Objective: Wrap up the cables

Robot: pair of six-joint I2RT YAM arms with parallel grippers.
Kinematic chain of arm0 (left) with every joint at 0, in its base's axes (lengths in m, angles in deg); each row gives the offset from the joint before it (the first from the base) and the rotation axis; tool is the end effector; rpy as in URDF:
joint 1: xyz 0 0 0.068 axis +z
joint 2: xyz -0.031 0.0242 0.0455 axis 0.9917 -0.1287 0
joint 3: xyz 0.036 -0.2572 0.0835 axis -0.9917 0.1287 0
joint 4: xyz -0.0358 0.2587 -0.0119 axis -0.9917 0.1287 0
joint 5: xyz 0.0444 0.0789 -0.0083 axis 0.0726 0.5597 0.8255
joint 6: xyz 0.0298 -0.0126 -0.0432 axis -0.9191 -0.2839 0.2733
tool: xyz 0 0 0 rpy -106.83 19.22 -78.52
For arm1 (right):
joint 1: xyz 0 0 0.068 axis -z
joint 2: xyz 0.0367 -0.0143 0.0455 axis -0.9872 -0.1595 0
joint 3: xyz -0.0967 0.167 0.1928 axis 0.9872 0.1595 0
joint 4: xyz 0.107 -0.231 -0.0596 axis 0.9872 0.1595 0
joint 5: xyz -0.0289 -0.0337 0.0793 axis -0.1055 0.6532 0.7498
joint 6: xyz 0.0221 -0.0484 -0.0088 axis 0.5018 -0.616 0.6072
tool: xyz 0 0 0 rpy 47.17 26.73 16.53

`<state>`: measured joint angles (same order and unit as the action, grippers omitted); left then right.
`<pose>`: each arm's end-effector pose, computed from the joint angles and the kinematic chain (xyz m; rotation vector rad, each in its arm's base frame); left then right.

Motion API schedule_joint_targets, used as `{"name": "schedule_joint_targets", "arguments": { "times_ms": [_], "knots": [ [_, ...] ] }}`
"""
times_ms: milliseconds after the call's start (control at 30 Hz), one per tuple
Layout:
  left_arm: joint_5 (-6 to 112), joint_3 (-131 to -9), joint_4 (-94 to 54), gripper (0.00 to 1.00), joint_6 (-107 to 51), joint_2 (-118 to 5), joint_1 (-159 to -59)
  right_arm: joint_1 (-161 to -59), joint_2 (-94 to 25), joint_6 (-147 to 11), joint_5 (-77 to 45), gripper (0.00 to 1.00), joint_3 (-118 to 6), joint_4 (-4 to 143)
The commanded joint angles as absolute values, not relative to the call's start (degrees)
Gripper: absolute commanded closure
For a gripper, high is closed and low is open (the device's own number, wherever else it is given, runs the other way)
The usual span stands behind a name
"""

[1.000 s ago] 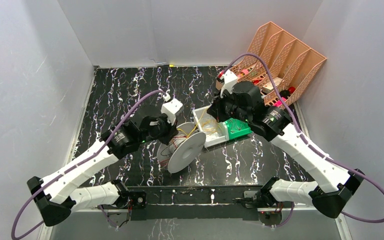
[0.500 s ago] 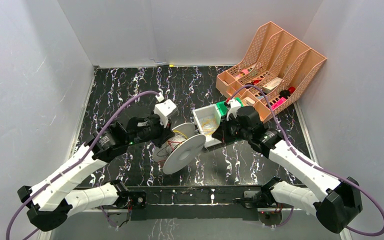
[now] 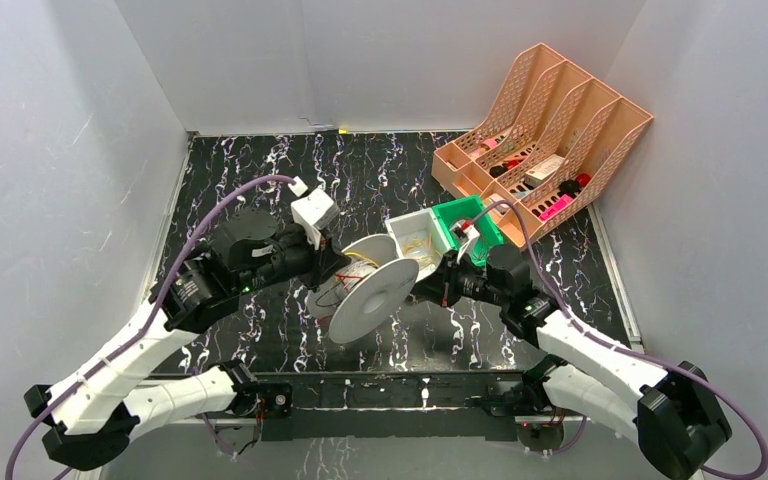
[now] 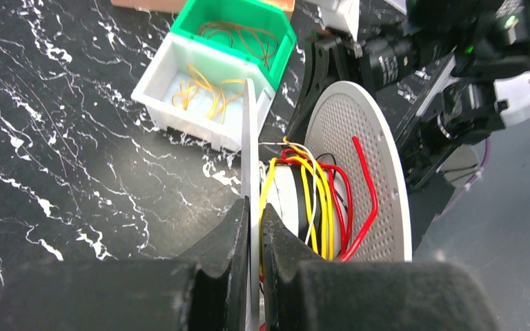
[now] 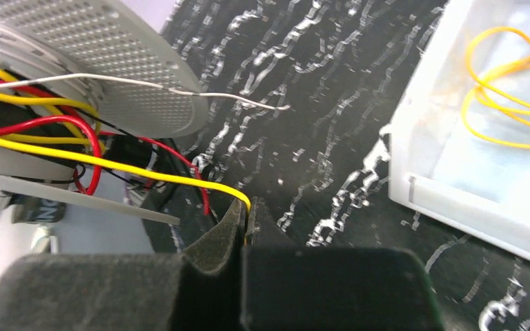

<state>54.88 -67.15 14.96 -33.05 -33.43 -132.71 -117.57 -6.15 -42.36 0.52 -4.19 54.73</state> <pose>0.1116 -0.1395 0.4217 0.7897 1.7442 -0.7741 0.1573 0.1354 0.2285 -0.3922 1.9581 1.1987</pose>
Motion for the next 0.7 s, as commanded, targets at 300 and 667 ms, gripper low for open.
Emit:
{"name": "schedule_joint_targets", "arguments": {
  "times_ms": [300, 667],
  "knots": [
    [58.1, -65.4, -12.3, 1.00, -21.6, -28.8, -133.1, -117.7, -10.6, -30.7, 9.2, 1.00, 4.0, 23.9],
    [63.3, -63.4, -20.5, 1.00, -19.6, -30.5, -133.1, -125.1, -18.1, -18.9, 6.2, 1.00, 6.2, -0.6]
  ]
}}
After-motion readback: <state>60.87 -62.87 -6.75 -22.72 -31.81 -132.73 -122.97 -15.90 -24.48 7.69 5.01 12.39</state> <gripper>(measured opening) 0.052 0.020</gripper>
